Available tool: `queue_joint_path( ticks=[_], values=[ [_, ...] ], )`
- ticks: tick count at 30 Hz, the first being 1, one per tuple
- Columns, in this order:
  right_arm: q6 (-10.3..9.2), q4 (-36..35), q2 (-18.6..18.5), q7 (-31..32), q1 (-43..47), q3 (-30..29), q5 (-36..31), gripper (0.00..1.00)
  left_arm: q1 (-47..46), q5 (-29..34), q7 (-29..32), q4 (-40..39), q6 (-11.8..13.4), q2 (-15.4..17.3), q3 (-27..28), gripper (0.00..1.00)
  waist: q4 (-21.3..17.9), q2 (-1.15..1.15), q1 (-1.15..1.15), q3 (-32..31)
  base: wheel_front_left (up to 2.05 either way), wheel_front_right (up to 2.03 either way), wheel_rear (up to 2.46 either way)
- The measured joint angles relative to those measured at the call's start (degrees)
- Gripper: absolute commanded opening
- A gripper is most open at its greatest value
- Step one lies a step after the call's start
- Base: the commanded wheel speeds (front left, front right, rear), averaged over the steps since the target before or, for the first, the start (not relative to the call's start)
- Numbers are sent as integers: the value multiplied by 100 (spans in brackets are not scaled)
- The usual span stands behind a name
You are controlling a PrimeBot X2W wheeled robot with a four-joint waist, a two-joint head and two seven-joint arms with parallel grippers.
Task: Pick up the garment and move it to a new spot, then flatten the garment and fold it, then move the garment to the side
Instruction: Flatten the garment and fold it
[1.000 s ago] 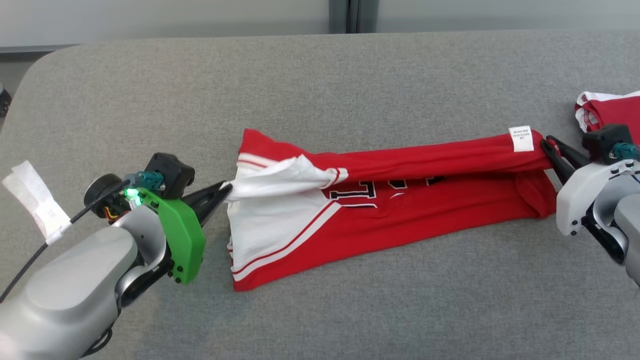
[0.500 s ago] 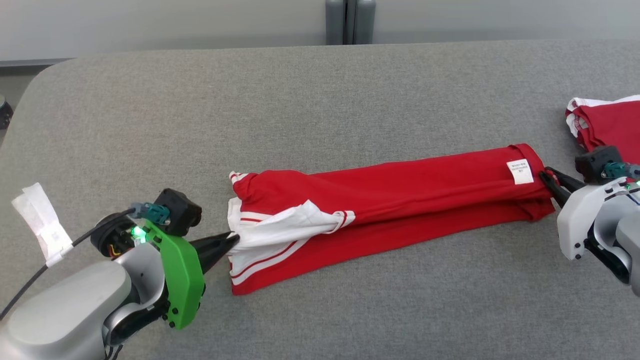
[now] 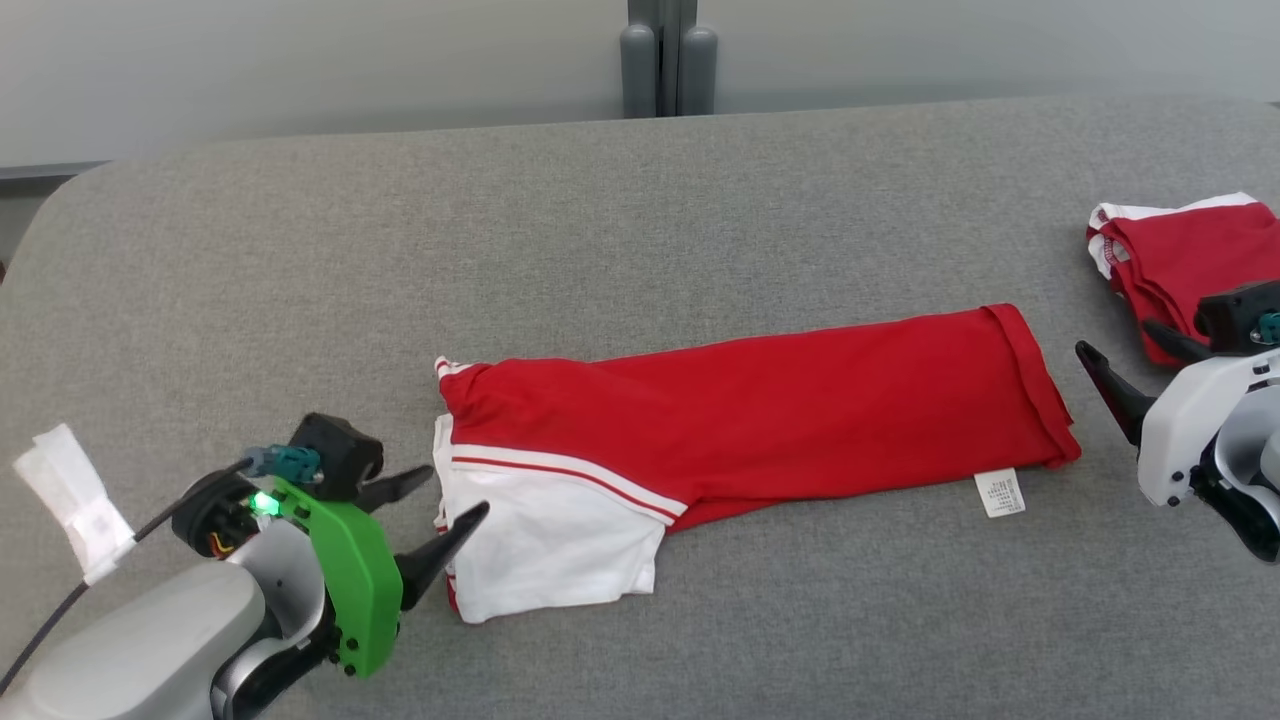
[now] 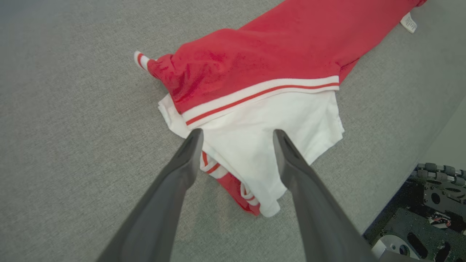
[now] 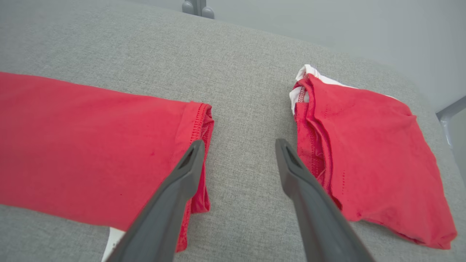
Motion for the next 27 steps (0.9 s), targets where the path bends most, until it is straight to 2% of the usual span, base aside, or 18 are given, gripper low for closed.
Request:
queue_joint_path(
  ticks=[2,6,8,11,14,17,20,23,27],
  values=[
    [0,-15,1,-92,-4,-38,10,100,21,-52,-267,43,165,-26,179,100,-29,0,0,-50,0,0,0],
    [0,20,114,-308,-22,-415,34,100,173,-261,-1234,241,779,-183,810,100,-95,0,0,-175,0,0,0],
    [0,-5,249,-328,-18,-711,-3,100,293,-347,-1713,294,993,-320,1082,100,-127,0,0,-241,0,0,0],
    [1,-311,436,-353,30,-1774,-321,100,523,-311,-2003,322,1278,-557,1672,100,-174,0,0,-336,0,0,0],
    [0,-614,745,-355,508,-3211,-666,100,882,341,-2028,35,1480,-996,2986,100,-205,0,0,-394,0,0,0],
    [-5,-1227,1256,-354,1247,-4347,-1383,100,1691,1173,-2028,-236,1408,-1637,4172,100,-205,0,0,-391,0,0,0],
    [-4,-1844,1744,-355,1845,-5063,-2168,100,2339,1995,-2028,-379,1158,-2114,4902,100,-215,0,0,-380,0,0,0],
    [-4,-2301,2149,-355,2359,-5519,-2784,100,2750,2633,-2028,-431,890,-2611,5423,100,-225,0,0,-365,0,0,0],
    [-4,-2661,2597,-355,2810,-5736,-3330,100,3187,3300,-2028,-415,499,-3175,5996,100,-237,0,0,-375,0,0,0]
  ],
)
